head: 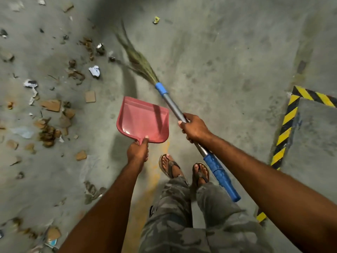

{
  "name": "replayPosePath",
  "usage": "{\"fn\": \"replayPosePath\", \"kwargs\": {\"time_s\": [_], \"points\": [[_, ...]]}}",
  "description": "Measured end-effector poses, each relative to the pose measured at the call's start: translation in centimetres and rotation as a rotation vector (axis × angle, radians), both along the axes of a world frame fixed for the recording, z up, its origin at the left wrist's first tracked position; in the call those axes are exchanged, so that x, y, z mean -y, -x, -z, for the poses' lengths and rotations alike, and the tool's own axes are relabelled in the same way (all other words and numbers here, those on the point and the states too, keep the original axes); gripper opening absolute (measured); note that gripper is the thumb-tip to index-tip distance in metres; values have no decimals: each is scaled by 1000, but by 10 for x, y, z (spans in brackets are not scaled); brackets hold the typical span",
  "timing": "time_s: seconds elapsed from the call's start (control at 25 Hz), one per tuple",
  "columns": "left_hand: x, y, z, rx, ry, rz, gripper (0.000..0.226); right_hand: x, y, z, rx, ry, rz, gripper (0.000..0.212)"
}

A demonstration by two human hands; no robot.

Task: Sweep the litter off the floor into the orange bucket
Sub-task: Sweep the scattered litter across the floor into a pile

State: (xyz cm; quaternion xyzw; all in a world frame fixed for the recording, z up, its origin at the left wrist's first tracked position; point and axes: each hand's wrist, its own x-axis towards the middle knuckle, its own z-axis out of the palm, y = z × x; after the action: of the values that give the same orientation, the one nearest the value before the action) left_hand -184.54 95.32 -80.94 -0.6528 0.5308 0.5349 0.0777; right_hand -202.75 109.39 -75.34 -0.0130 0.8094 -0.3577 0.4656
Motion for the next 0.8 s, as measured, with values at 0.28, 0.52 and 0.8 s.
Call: {"fn": "replayPosePath", "kwargs": {"time_s": [0.28,0.52,0.8], "points": [[62,58,-1,-42,-7,15,41,19,94,48,-74,-255,312,7],[108,92,17,51,24,-28,45,121,131,60,-19,-268,-247,13],[161,160,4,73,18,-192,41,181,199,17,-65,4,-149,22]]}}
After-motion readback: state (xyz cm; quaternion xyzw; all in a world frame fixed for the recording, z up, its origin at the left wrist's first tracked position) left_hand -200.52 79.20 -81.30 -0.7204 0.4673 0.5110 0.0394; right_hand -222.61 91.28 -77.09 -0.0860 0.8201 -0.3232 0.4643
